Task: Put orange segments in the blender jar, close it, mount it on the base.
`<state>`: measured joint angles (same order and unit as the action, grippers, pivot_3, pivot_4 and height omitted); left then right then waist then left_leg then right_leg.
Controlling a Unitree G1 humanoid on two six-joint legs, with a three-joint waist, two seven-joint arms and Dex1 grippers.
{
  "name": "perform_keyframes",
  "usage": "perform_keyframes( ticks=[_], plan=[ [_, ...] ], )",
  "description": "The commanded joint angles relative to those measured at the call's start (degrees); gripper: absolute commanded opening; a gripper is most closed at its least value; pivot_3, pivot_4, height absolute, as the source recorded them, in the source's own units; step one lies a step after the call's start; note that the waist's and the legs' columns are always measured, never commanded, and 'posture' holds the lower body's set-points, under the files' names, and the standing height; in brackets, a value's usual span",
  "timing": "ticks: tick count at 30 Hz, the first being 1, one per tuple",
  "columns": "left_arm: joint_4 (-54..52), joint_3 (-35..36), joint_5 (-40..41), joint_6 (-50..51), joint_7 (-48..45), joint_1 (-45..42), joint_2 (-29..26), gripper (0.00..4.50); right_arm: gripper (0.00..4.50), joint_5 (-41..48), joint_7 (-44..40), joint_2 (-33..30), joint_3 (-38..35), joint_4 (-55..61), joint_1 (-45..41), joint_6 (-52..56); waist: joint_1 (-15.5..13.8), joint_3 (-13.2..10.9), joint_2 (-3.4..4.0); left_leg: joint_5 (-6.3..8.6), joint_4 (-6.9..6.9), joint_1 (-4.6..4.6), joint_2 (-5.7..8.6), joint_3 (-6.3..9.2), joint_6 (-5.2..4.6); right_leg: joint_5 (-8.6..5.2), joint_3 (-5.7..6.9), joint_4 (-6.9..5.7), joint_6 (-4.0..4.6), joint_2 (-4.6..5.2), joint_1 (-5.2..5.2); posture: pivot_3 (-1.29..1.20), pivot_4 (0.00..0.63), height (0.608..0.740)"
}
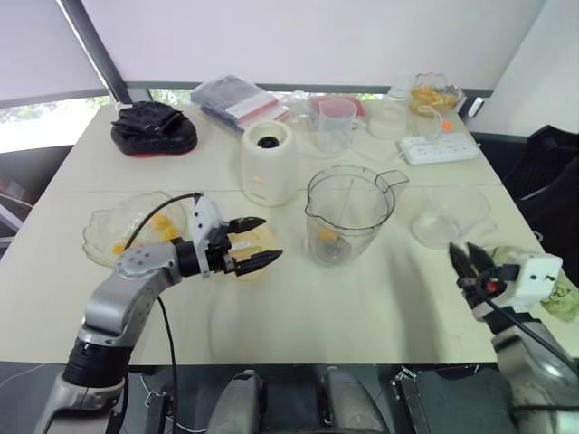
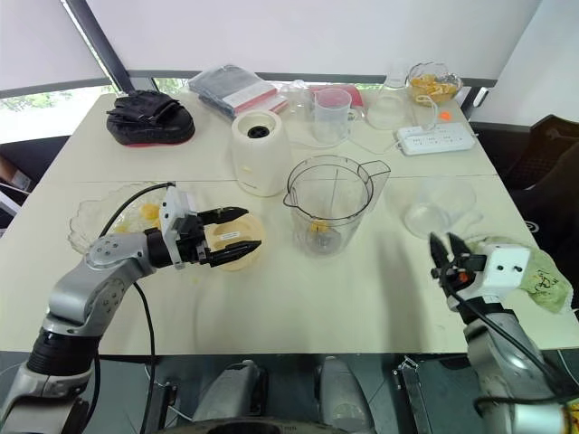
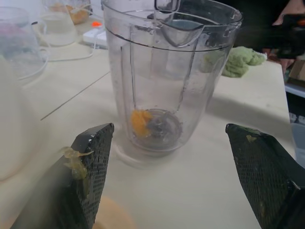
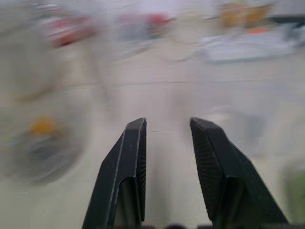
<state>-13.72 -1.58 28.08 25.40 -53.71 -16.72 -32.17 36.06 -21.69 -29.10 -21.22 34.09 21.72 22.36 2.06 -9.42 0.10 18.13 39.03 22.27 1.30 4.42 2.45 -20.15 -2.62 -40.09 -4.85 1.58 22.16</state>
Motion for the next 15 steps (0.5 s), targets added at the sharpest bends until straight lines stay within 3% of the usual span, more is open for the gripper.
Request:
perform_keyframes(
  ticks=[1,9,12,15],
  plan=[
    [1.34,-0.28,-1.02,-1.64,-2.04,-2.24,-1.43,3.93,1.47,5.36,-8.14,-6.67,-0.64,6.59,1.54,4.12,-0.01,-0.05,-0.08,0.0,0.0,0.0,0.0,-0.01,0.0,0.0,0.0,0.02,0.0,0.01,0.0,0.0,0.15,0.74],
    [8.42,-2.6,-5.9,-4.59,-9.05,-6.15,-6.8,3.93,1.47,-0.35,-16.17,-18.77,1.36,5.25,-2.06,6.19,-0.44,-0.11,-0.19,0.0,0.04,0.02,0.01,0.01,0.0,0.0,0.02,0.07,0.0,-0.01,-0.02,0.0,0.15,0.74],
    [11.82,-3.61,-8.13,-6.91,-11.36,-7.69,-8.38,3.93,1.47,-1.66,-16.04,-18.7,2.36,4.13,-4.04,5.63,-1.13,-0.15,-0.26,0.0,0.03,0.02,0.0,0.03,-0.01,0.0,0.05,0.09,0.0,-0.02,-0.01,0.0,0.15,0.74],
    [16.61,-4.76,-10.69,-9.55,-13.74,-10.4,-9.67,3.93,1.47,-8.56,-14.14,-18.54,5.57,3.1,-5.98,3.19,-1.44,-0.19,-0.34,0.0,0.06,0.05,0.01,0.03,0.0,0.0,0.05,0.09,0.0,0.01,0.0,0.0,0.15,0.74]
  ],
)
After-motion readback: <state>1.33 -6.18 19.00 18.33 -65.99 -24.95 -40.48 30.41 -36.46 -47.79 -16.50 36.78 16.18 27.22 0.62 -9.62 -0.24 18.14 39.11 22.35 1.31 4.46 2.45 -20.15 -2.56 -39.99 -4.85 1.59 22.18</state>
